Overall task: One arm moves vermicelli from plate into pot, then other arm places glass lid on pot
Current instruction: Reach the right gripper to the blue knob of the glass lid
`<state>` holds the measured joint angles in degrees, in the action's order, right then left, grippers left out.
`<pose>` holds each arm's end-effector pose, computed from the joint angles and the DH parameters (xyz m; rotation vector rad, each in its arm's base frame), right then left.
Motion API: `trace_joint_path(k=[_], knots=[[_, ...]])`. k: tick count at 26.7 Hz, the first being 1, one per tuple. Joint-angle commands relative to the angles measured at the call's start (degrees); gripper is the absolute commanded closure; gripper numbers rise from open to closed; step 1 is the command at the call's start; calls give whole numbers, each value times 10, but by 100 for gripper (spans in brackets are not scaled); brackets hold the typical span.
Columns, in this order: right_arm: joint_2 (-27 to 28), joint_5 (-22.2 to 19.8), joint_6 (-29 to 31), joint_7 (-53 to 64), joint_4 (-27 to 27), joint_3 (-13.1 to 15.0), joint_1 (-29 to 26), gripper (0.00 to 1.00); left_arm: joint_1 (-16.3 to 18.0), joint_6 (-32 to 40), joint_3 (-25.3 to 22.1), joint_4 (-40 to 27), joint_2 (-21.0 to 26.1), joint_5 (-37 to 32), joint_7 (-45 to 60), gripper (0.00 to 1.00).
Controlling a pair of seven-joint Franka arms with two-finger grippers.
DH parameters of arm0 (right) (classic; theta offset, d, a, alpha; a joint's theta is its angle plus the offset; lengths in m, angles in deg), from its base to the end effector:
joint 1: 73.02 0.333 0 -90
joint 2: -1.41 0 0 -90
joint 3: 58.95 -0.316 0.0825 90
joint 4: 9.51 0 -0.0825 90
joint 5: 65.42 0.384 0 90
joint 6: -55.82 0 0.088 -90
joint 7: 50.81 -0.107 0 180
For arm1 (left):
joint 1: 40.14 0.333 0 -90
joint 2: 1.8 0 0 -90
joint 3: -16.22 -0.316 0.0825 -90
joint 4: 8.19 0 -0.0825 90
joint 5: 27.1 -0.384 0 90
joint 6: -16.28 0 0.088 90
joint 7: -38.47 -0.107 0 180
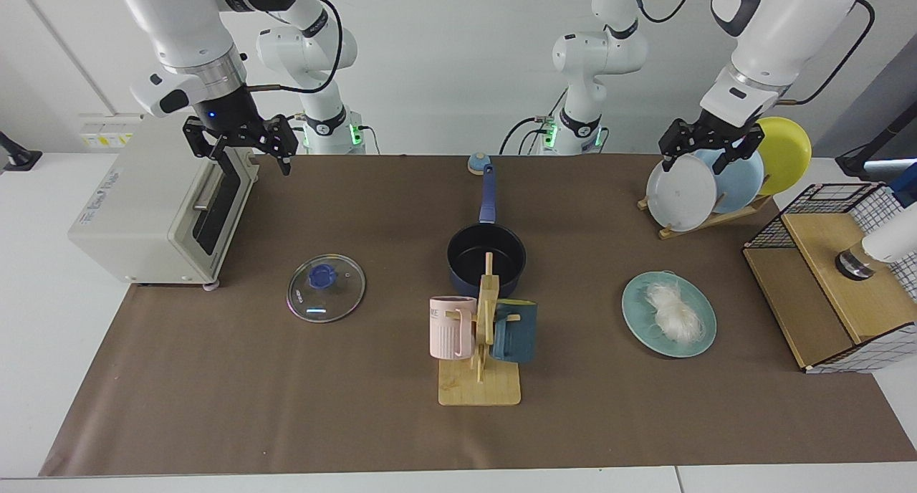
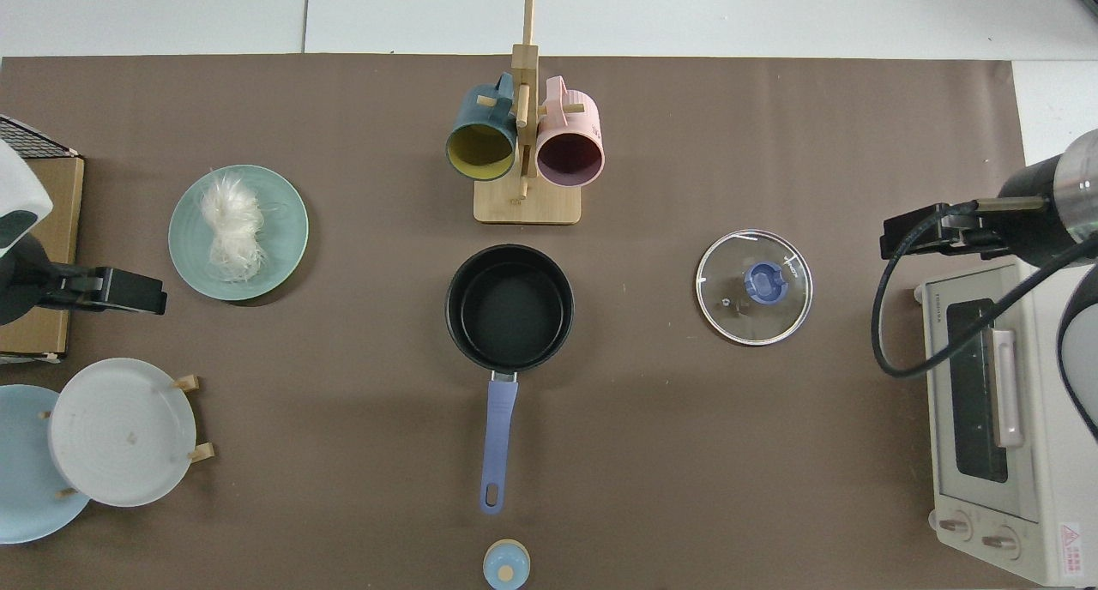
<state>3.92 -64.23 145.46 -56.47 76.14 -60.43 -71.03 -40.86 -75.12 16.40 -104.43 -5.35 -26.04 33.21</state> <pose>0.5670 0.0363 0.6352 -3.1169 0.0590 -0.0374 0.5357 -0.0104 0.6090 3.1178 -0.1667 -0.0340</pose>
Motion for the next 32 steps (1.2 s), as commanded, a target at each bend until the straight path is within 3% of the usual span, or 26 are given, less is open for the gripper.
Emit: trace_joint_path(k=[1,9,14,25,32], knots=[[-19,4,-9,-11,20,-1,-7,0,-2,-1,0,4,0,-2,6,0],[-19,5,-3,-11,29,2,-8,0,-2,-1,0,4,0,-2,6,0],[-27,4,21,-7,67,2,-3,0,-2,-1,0,4,0,-2,6,0],[-15,5,116,-8,137,0,7,0,-2,-1,0,4,0,-1,6,0],[19,5,215,-13,173,0,16,0,-2,-1,0,4,0,-2,6,0]])
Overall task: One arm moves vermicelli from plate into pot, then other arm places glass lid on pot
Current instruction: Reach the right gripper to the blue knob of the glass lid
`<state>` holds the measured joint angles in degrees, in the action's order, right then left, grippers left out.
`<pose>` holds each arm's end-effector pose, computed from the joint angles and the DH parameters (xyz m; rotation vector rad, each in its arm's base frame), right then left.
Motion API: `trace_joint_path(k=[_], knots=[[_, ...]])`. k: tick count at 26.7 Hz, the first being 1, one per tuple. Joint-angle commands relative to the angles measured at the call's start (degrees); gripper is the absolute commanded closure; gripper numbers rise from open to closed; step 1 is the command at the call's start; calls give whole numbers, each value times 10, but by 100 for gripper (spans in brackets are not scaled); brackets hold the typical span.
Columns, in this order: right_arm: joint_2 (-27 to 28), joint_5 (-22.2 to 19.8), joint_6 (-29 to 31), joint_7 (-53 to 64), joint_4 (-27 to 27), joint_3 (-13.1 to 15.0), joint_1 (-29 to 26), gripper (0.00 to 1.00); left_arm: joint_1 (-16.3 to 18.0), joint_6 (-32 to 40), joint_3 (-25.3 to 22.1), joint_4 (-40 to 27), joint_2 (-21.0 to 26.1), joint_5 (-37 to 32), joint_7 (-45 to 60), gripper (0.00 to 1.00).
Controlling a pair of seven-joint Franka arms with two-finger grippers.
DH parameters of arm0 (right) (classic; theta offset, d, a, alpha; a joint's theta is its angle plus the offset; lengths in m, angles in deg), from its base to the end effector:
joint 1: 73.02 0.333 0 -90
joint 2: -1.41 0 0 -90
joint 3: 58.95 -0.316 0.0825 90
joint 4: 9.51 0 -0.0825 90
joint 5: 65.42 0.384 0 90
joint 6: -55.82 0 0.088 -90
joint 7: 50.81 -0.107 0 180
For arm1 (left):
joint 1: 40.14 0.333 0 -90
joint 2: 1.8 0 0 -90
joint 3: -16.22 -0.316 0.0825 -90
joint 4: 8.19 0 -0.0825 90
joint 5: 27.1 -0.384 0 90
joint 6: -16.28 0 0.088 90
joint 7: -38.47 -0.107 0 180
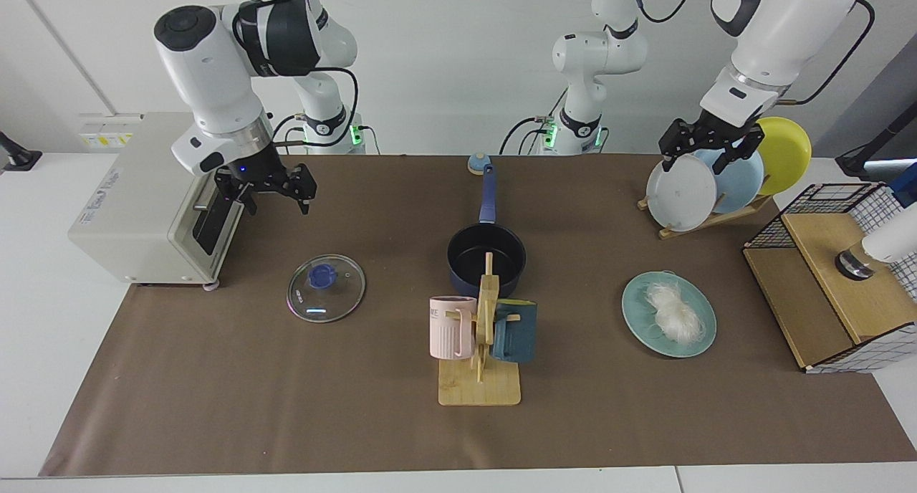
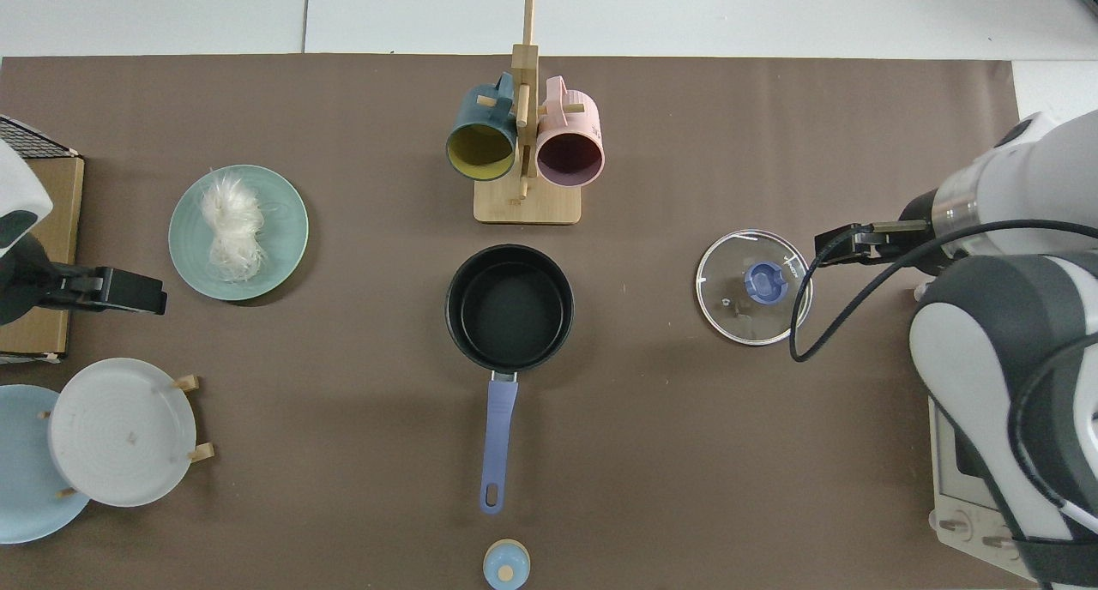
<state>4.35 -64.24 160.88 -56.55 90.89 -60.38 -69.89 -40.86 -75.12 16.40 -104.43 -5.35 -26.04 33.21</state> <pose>0.5805 0.0477 0.5317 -3.1172 0.0401 -0.0437 0.5357 -0.0104 0.6090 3.1178 -0.1667 -0.0340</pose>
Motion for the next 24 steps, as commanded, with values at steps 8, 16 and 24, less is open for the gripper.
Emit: trace_joint_path(k=[8,16,24], knots=[[69,13,129,-10,18,-3,12,0,-2,-1,0,4,0,-2,6,0],[124,10,166,-28,21,-3,26,0,-2,-1,0,4,0,-2,6,0],[161,3,184,-27,37,-3,26,0,-2,-1,0,4,0,-2,6,0]])
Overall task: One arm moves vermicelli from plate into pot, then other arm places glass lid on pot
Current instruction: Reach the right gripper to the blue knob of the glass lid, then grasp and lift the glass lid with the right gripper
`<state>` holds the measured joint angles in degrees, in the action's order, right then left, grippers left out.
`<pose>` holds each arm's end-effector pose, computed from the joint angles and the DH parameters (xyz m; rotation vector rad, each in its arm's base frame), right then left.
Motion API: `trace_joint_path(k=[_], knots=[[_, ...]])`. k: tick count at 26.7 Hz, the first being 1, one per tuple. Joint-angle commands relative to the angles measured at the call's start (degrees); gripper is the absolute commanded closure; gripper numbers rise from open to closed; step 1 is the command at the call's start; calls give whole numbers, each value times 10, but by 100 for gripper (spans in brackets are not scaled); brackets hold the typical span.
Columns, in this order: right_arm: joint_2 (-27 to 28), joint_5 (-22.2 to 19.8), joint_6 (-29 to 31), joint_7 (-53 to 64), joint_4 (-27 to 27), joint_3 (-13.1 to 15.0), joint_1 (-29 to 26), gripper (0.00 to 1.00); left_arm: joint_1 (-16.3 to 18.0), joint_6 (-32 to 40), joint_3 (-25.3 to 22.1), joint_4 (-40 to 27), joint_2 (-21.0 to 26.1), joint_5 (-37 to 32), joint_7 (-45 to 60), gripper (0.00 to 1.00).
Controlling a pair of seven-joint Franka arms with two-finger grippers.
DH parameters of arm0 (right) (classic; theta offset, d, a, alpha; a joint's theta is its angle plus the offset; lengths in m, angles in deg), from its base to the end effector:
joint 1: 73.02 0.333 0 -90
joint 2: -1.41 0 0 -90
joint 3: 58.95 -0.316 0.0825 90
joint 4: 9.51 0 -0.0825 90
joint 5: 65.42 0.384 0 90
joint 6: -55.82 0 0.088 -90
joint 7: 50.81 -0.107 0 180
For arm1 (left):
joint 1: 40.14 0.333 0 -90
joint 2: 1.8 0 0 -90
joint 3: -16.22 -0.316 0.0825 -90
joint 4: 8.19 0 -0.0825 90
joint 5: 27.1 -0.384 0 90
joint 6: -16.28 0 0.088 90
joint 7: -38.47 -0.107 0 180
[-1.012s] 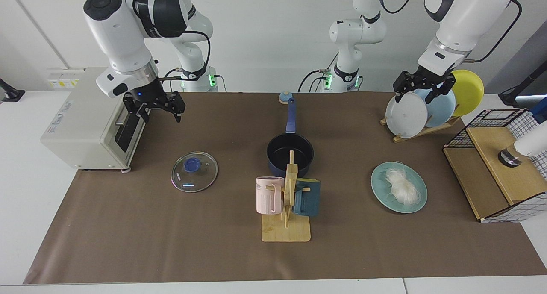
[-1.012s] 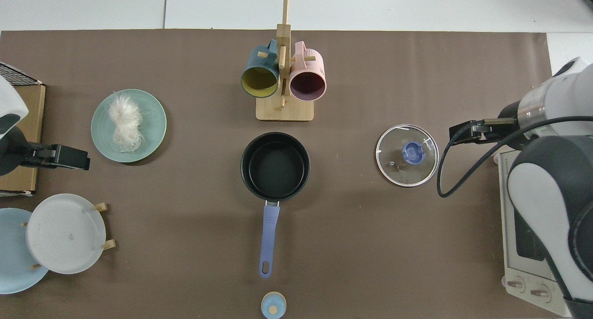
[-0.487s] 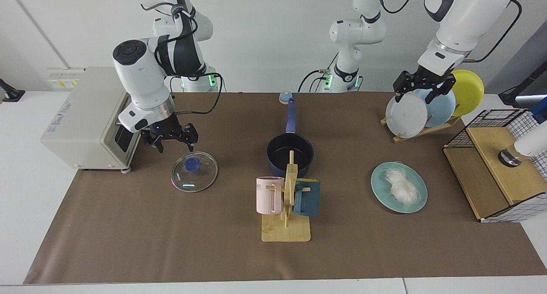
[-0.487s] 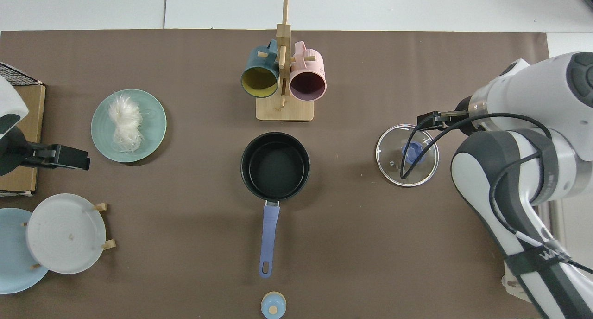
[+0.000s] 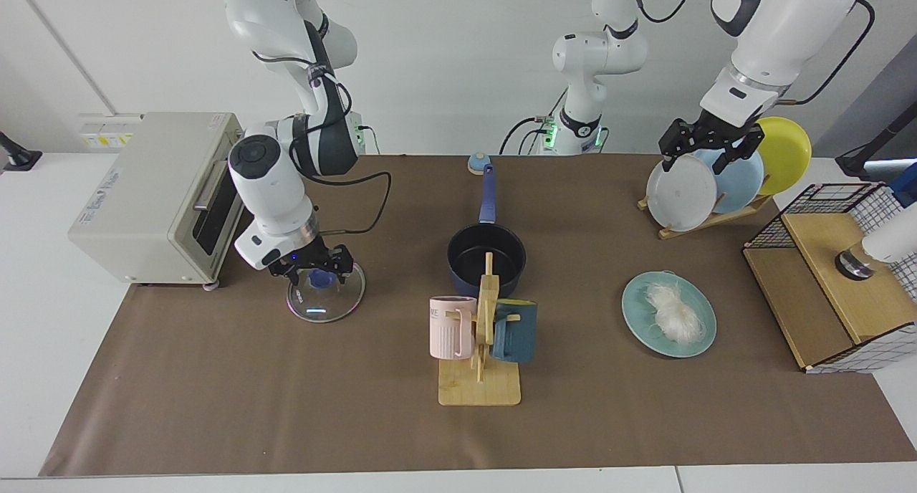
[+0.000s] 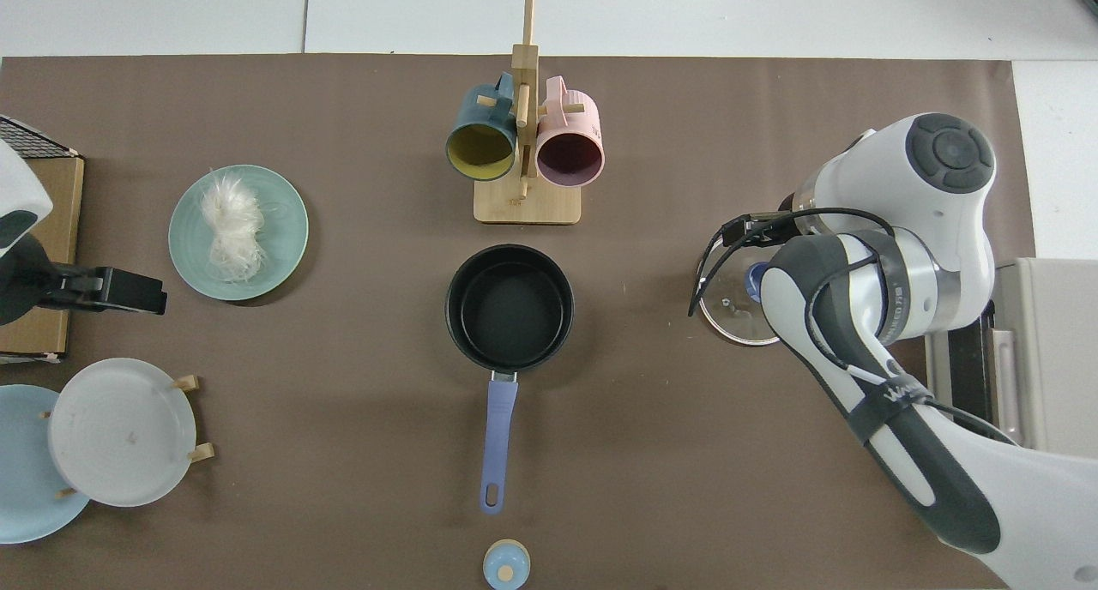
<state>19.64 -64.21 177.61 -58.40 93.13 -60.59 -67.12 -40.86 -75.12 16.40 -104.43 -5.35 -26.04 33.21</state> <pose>0.6334 0.0835 0.3756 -3.1126 0.0208 -0.0194 0.5357 -0.0104 0.6090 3.1178 -0.1667 -0.0340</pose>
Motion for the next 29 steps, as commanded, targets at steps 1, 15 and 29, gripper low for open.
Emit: trace_joint_path(k=[1,15,29], knots=[[8,3,17,-9,19,-1,-2,0,-2,-1,0,4,0,-1,6,0],[8,-54,39,-2,73,-1,-1,0,-1,-1,0,4,0,-1,6,0],[5,-46,36,-9,84,-1,2,75,-2,-1,0,4,0,-2,6,0]])
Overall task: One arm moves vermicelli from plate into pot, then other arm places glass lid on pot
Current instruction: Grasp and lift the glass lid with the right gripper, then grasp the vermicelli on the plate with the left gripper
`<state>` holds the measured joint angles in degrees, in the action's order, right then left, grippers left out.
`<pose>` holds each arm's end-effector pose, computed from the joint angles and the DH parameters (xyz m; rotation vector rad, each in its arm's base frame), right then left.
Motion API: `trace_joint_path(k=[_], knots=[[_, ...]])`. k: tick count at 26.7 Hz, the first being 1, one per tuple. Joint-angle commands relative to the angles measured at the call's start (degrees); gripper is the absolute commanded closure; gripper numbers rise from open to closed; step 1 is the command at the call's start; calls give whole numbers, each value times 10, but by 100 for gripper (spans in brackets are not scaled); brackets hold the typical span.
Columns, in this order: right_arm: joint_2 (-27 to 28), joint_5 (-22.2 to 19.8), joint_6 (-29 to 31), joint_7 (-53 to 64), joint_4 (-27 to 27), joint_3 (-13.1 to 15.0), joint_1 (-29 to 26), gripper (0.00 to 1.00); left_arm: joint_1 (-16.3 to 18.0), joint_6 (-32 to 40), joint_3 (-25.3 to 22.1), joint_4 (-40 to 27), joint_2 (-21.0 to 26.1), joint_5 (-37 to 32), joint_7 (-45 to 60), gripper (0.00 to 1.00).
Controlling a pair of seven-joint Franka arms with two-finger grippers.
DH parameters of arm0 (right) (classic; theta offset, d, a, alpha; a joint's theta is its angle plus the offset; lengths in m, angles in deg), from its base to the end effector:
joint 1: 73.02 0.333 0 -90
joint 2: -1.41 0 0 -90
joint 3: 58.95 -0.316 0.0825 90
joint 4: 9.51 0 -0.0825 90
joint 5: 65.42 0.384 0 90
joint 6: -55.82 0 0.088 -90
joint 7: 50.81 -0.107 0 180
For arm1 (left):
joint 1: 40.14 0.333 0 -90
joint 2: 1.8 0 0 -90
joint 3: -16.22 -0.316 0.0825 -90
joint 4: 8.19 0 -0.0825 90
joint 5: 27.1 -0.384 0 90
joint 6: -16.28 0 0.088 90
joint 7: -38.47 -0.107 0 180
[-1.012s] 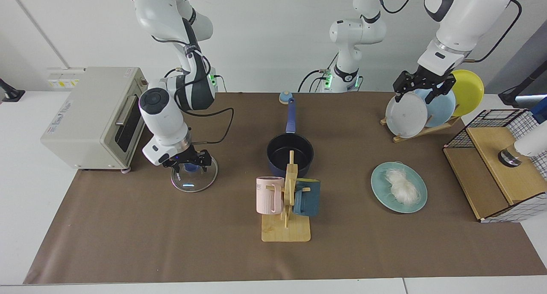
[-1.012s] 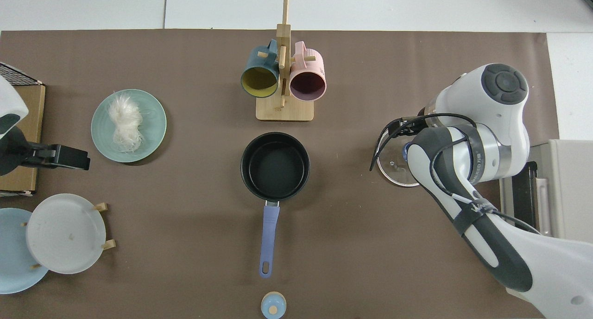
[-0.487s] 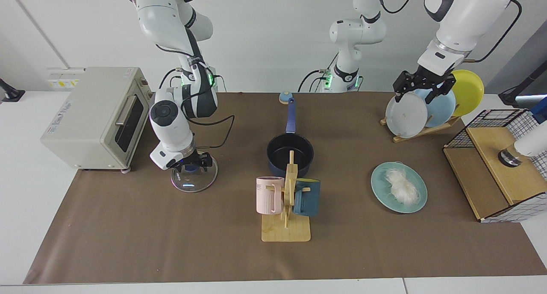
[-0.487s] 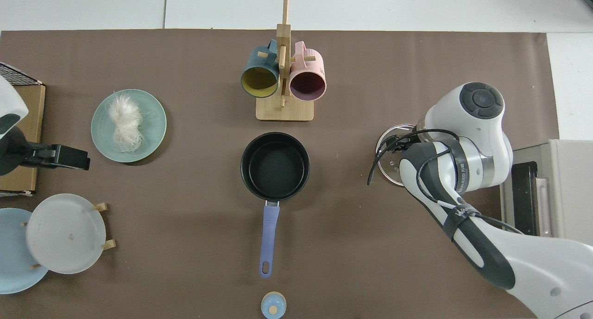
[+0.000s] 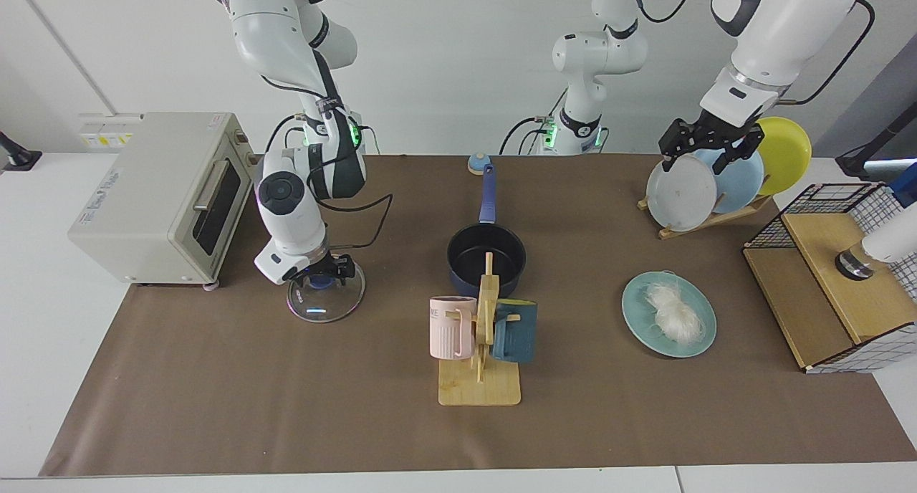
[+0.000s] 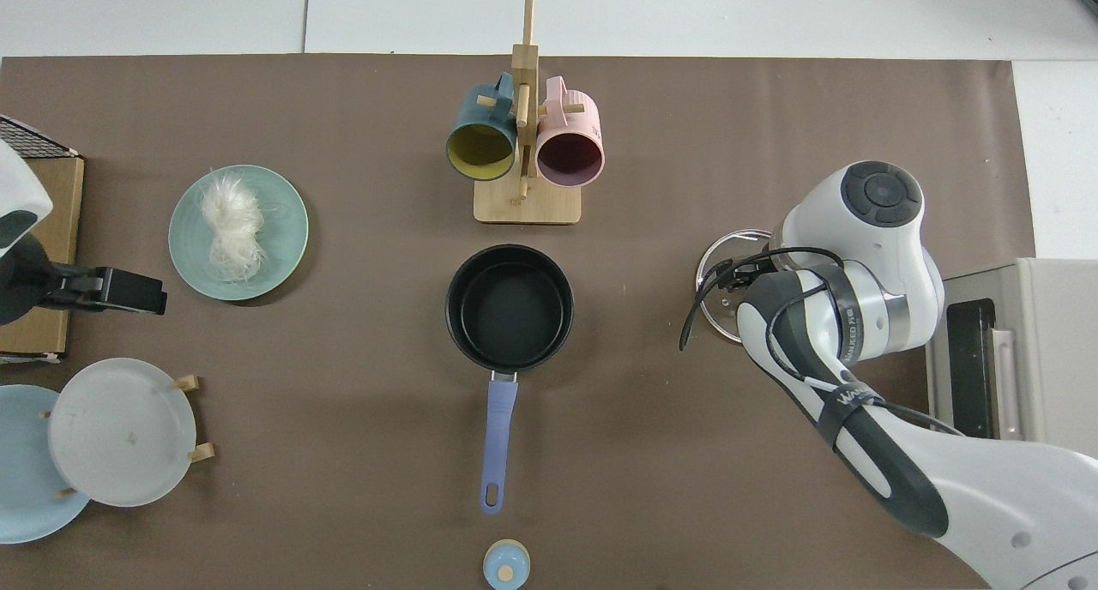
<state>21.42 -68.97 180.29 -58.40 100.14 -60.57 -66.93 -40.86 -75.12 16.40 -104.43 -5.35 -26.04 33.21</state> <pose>0.6068 0.0790 0.3057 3.0869 0.0590 -0.1301 0.5357 -0.0104 0.6090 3.1178 -0.1667 -0.0340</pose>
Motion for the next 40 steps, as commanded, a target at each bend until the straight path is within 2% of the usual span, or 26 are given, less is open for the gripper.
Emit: trace_joint_path(k=[1,3,5,15,21,24,27,29,34,40], knots=[[-13,4,9,-9,12,-1,0,81,-2,-1,0,4,0,-2,6,0],[-13,5,8,-9,6,-1,1,93,-2,-1,0,4,0,-2,6,0],[-12,5,8,-9,2,-1,2,99,-2,-1,0,4,0,-2,6,0],[-18,5,-42,-2,-53,-1,2,100,-2,-3,7,3,-1,1,5,0],[-58,5,-83,-2,-67,-2,3,100,4,-91,3,-16,25,-7,6,0],[-83,6,-119,-5,-69,-19,-1,100,6,-149,-3,-16,63,-7,18,0],[-108,6,-147,-6,-69,-22,-1,100,5,-226,-4,-11,121,-7,123,0],[-120,6,-163,-8,-68,-22,-1,100,6,-275,-4,-11,144,-8,157,0],[-146,6,-192,-5,-67,-22,-4,100,10,-342,-5,-11,208,-7,167,0],[-153,6,-193,-7,-64,-23,-4,100,12,-414,-18,-11,275,-8,181,0]])
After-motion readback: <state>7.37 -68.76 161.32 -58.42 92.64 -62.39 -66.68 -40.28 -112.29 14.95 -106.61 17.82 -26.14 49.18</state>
